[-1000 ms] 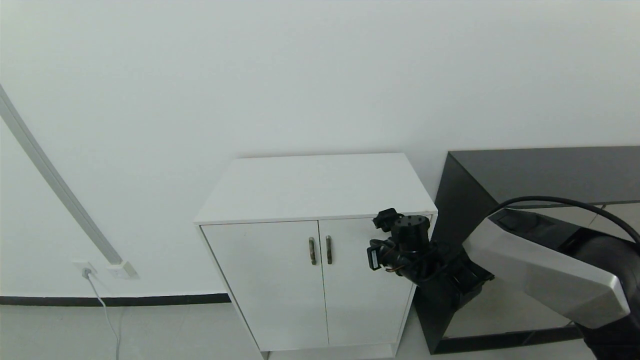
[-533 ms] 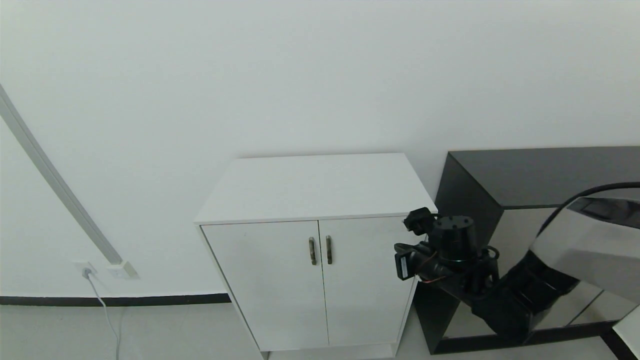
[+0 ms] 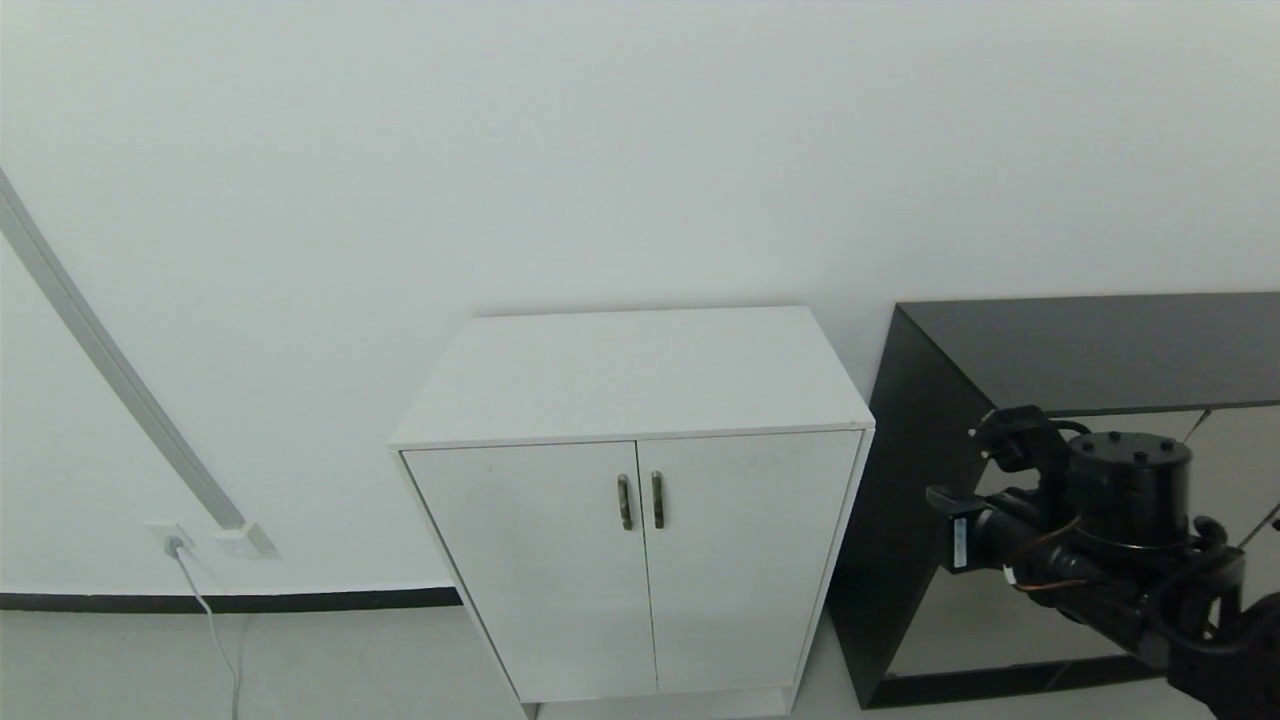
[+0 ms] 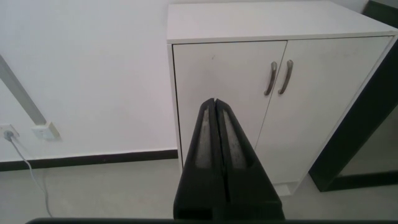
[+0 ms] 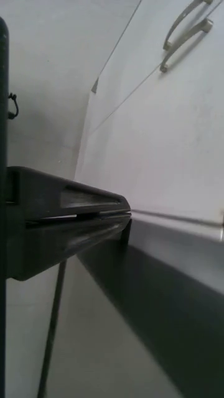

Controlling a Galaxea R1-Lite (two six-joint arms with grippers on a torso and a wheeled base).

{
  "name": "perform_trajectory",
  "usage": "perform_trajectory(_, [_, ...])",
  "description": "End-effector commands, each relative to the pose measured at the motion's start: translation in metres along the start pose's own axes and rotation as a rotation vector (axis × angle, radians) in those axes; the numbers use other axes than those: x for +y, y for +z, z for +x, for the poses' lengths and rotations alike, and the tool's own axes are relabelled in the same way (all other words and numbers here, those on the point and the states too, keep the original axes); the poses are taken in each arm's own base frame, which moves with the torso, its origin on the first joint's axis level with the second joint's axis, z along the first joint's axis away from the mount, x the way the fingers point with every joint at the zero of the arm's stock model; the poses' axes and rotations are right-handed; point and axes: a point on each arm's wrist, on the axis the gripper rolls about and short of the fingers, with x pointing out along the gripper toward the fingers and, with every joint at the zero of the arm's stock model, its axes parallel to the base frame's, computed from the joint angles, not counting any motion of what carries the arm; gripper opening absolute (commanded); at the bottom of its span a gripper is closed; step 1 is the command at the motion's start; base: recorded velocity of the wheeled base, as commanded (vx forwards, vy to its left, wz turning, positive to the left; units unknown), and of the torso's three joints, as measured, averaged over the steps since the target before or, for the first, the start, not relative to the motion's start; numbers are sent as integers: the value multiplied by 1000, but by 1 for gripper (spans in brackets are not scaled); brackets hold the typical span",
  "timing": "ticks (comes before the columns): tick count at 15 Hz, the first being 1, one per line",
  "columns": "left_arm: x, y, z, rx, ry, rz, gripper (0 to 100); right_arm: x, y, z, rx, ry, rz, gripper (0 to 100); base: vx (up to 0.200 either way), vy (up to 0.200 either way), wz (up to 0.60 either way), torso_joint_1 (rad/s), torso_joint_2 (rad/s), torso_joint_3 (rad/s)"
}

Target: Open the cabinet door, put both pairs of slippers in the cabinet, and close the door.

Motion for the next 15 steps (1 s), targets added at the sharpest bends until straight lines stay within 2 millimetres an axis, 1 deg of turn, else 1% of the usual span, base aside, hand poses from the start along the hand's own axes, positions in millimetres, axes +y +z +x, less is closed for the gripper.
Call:
perform_trajectory(1, [0,0,0,-1,0,0,0,-14,2,-38,-37,-21,15,0,0,0,0,0,0,0])
perform_trajectory(4, [0,0,0,-1,0,0,0,-20,-8,-71,-43,-20,-17,0,0,0,0,0,0,0])
perform_trajectory(5, [0,0,0,-1,0,0,0,-22,-11,-79,-46,-20,-22,0,0,0,0,0,0,0])
perform_trajectory(7, [0,0,0,1,0,0,0,-26,-24,-101,-37,-18,-30,0,0,0,0,0,0,0])
perform_trajectory(8, [0,0,0,-1,0,0,0,-27,-25,-102,-36,-20,-30,0,0,0,0,0,0,0])
perform_trajectory(9, [0,0,0,1,0,0,0,-30,-35,-119,-37,-20,-30,0,0,0,0,0,0,0])
perform_trajectory(12, [0,0,0,-1,0,0,0,-35,-39,-143,-58,-30,-26,0,0,0,0,0,0,0])
perform_trajectory(14, [0,0,0,1,0,0,0,-38,-41,-157,-54,-31,-60,0,0,0,0,0,0,0])
perform_trajectory(15, [0,0,0,1,0,0,0,-40,-43,-171,-54,-29,-81,0,0,0,0,0,0,0])
